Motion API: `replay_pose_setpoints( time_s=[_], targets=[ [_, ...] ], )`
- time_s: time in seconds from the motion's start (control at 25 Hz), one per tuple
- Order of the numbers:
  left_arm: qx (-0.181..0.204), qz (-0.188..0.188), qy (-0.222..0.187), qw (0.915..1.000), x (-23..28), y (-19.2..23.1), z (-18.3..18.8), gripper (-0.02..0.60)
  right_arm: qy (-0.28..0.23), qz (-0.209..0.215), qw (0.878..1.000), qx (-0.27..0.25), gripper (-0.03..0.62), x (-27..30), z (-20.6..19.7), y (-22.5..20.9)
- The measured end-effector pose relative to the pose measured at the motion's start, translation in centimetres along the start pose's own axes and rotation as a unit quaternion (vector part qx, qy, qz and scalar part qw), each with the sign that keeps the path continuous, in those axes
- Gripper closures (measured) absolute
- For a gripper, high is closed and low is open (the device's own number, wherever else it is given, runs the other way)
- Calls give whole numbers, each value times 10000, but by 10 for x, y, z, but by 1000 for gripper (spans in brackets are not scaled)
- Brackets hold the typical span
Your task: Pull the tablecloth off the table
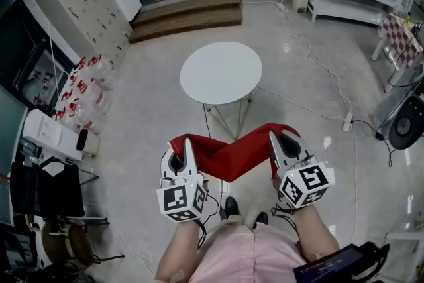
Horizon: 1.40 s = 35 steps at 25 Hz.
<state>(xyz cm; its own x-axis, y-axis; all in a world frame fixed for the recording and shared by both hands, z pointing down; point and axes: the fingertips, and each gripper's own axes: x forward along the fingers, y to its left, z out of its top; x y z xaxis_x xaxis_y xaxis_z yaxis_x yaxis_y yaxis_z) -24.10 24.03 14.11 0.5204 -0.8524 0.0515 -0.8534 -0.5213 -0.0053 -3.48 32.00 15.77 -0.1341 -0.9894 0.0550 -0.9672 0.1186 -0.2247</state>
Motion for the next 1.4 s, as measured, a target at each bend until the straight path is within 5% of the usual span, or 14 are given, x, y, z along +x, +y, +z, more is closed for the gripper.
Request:
replay_pose_setpoints(
  time_s=[1.4],
  targets=[
    [7, -80, 74, 9999, 18, 9, 5, 546, 28, -87, 9999, -120, 563, 18, 4, 0]
  ],
)
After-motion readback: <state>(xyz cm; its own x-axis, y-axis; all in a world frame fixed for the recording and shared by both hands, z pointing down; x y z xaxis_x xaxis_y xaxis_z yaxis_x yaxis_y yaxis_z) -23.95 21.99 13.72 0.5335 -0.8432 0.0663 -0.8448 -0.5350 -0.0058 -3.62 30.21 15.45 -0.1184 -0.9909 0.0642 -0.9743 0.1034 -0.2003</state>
